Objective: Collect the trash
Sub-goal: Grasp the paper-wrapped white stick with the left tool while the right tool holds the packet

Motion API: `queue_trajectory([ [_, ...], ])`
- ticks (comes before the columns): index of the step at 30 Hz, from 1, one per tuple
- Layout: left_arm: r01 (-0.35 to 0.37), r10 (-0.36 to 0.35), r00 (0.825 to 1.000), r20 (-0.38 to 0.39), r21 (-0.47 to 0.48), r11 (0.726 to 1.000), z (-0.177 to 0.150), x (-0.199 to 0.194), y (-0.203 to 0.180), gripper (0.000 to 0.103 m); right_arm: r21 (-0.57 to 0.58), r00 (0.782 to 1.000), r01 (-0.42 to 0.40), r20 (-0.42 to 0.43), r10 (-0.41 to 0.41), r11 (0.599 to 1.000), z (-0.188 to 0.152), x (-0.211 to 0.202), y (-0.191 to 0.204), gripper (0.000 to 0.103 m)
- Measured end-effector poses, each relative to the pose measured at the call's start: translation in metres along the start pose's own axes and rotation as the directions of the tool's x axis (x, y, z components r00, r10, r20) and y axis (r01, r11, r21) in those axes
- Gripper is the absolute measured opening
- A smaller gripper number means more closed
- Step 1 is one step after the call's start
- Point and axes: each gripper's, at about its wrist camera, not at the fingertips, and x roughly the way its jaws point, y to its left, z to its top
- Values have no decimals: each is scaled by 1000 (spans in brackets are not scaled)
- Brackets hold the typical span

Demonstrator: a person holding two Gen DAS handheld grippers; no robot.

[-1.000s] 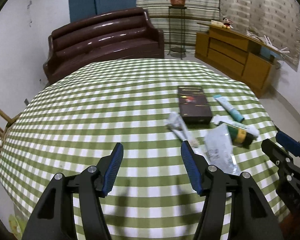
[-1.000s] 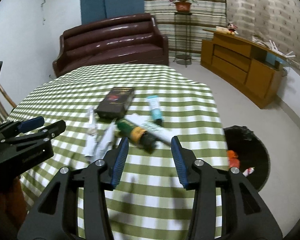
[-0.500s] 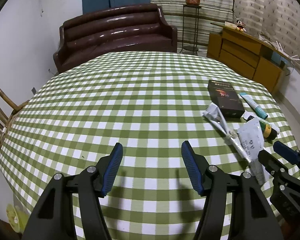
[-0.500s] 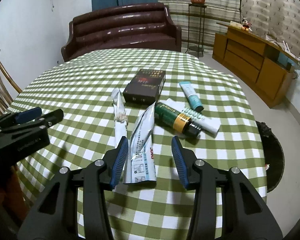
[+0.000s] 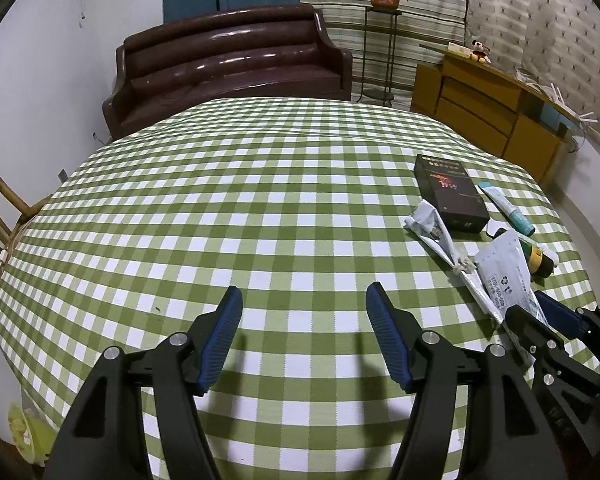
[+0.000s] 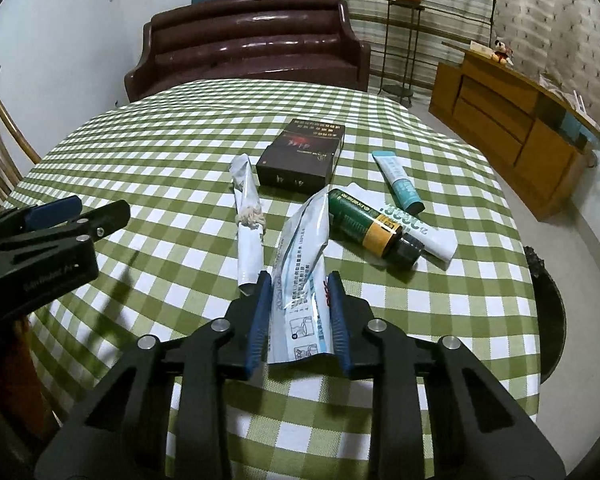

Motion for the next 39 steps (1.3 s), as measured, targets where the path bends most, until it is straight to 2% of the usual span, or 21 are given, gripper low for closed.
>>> queue_trajectory([
  [7,19,-20,1000,4,20,1000,2,-1,-17,63,-6,998,14,57,-13,1000,1,-19,-7,26],
  [18,54,-54,998,8,72,996,10,-2,-59,63,83,989,90,106,-98,992,0,-41,-69,26],
  [28,67,-68,998,-2,127,990,15,8,-99,63,154,977,174,100,-190,973,-7,-47,-128,26],
  [33,58,-55,998,-24,135,989,16,21,-110,63,196,978,173,81,-191,965,-13,-43,-147,26],
  [39,57,-50,997,-53,148,987,11,30,-115,61,207,980,165,71,-183,964,-15,-36,-151,26],
])
